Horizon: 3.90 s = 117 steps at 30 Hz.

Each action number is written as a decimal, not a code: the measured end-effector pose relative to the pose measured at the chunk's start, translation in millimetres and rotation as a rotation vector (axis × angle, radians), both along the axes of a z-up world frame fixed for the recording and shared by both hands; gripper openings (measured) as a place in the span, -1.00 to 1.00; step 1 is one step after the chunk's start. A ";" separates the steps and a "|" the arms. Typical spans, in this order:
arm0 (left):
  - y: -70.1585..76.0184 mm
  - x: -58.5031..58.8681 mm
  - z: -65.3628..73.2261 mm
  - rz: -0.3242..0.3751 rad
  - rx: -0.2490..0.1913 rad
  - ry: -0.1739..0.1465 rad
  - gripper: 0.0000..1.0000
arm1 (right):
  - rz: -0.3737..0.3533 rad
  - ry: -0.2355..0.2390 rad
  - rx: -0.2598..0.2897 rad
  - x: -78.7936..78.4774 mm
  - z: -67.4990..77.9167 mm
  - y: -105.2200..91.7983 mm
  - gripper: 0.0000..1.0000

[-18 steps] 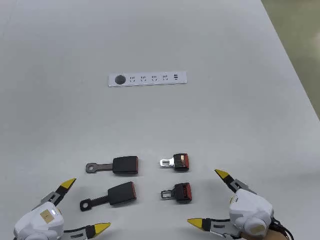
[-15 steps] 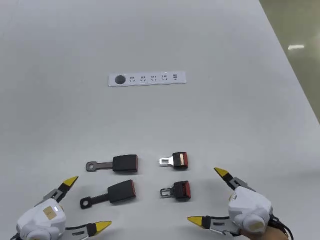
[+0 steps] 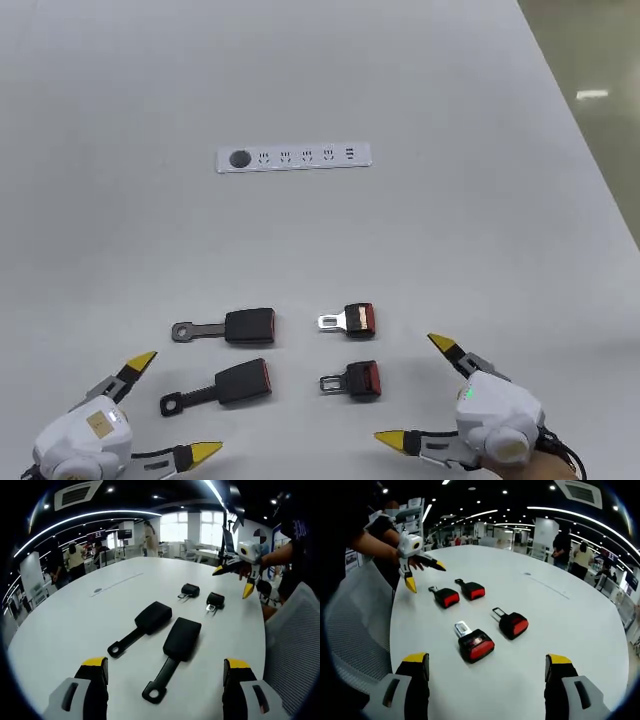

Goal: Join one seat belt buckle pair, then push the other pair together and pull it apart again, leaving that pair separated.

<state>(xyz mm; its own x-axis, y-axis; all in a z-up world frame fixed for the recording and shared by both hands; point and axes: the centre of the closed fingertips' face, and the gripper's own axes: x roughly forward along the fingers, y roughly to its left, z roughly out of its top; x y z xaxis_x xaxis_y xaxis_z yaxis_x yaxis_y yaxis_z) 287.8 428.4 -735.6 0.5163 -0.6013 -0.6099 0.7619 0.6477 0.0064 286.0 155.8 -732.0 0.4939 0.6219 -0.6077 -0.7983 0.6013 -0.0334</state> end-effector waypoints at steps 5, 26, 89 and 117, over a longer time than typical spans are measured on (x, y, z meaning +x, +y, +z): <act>-1.4 -1.4 1.6 -0.002 -0.001 -0.001 0.95 | 0.001 -0.001 0.001 -0.5 0.2 -0.2 0.96; -0.1 2.0 8.7 0.024 -0.018 -0.016 0.99 | 0.001 -0.013 0.012 2.6 5.7 0.7 0.98; -17.8 7.6 6.7 -0.097 0.031 0.009 0.68 | 0.115 -0.033 -0.046 11.3 6.4 1.3 0.77; -42.4 6.1 -16.8 -0.304 0.148 0.117 0.07 | 0.430 0.005 -0.168 10.1 -10.5 12.1 0.21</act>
